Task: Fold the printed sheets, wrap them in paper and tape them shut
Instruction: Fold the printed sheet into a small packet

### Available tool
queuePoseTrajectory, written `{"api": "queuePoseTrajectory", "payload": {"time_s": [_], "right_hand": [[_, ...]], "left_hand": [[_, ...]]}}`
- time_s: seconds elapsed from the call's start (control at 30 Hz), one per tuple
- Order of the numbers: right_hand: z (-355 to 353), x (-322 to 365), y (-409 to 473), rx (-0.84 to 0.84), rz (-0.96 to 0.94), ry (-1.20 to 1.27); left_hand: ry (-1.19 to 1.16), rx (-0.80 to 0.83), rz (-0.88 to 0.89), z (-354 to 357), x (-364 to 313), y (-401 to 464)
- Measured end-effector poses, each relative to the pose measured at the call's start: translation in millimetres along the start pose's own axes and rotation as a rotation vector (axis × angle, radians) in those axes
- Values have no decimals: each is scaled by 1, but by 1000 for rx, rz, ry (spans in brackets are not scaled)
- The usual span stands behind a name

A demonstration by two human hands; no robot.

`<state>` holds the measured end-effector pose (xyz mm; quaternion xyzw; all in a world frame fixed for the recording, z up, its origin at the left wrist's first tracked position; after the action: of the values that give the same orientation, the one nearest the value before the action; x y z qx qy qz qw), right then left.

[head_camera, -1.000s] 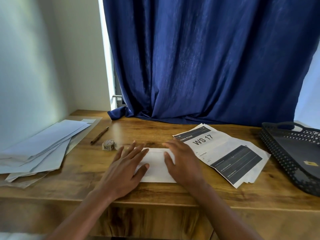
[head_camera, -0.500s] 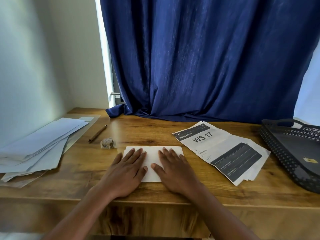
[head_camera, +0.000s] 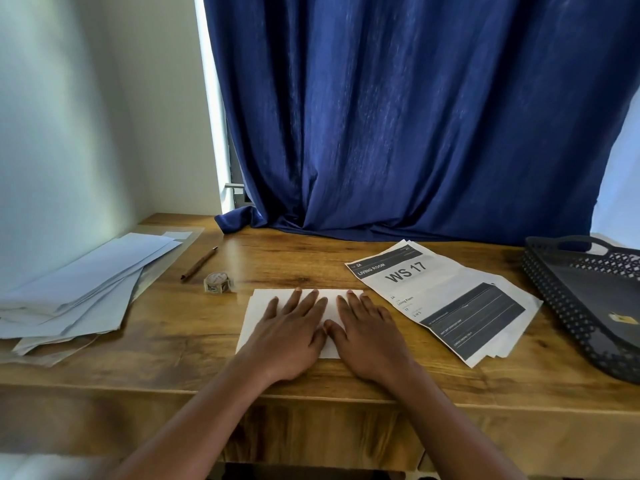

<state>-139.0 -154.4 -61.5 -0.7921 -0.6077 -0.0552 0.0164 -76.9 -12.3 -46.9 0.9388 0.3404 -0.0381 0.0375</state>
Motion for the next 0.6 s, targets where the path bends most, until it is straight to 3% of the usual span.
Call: {"api": "queuePoseTrajectory", "payload": {"time_s": [0.47, 0.6], "right_hand": [[-5, 1, -5, -57, 14, 57], [-21, 13, -26, -167, -150, 74]], "left_hand": [[11, 55, -148, 4, 50, -22], [-20, -12, -122, 3, 49, -26]]}}
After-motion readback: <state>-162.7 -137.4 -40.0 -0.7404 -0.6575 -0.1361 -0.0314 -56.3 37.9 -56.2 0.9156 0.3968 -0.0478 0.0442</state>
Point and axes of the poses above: each hand's wrist, its own y-axis towards the middle knuckle, its own z-axis out of the palm, x = y × z, the point moved 3 cm from there along y, towards the middle knuckle
